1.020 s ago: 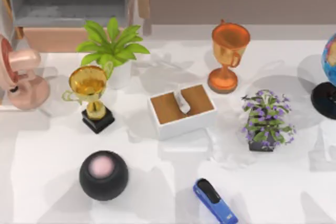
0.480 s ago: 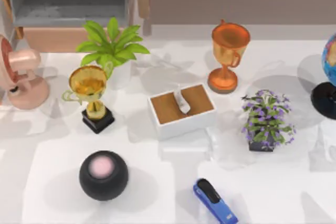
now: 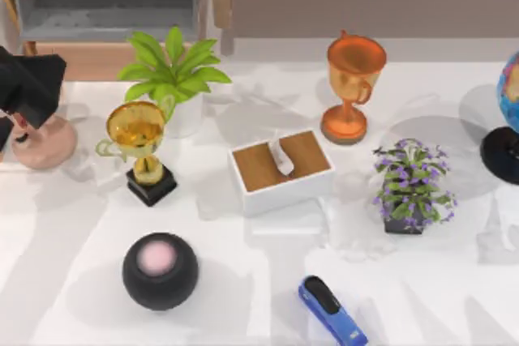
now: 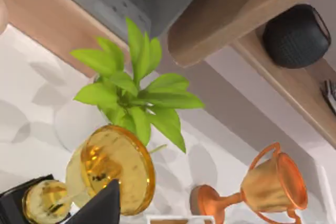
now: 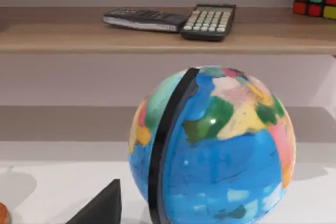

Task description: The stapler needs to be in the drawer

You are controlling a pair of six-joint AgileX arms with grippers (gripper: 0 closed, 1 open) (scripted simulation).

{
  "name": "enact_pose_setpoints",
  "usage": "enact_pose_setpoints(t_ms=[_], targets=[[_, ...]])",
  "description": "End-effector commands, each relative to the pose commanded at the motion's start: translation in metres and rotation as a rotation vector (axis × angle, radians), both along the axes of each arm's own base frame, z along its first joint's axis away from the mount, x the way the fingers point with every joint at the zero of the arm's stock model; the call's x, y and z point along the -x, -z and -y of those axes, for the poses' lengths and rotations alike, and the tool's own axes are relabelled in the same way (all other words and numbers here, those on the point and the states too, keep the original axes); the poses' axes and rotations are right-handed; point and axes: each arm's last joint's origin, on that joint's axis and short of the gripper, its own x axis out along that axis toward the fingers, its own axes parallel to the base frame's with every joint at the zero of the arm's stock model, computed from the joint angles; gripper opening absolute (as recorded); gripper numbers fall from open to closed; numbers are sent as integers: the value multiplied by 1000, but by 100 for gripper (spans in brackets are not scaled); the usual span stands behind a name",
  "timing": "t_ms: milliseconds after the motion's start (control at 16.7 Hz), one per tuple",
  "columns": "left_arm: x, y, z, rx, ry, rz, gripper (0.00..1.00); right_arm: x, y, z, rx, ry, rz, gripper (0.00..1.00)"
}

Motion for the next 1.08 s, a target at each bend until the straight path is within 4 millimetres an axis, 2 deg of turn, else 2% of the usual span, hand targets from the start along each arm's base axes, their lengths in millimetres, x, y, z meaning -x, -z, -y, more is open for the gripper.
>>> enact_pose_setpoints(t_ms=[300, 480, 660, 840, 1080], targets=[[-42, -12, 51, 54, 48, -331, 100, 0, 0, 0, 0, 0, 0, 100], [-64, -7, 90, 42, 29, -529, 100, 0, 0, 0, 0, 0, 0, 100], [-77, 5, 136, -5, -11, -710, 100, 0, 0, 0, 0, 0, 0, 100], [-78, 24, 189, -97, -59, -860, 100, 0, 0, 0, 0, 0, 0, 100], [-55, 56, 263, -273, -116, -980, 100, 0, 0, 0, 0, 0, 0, 100]])
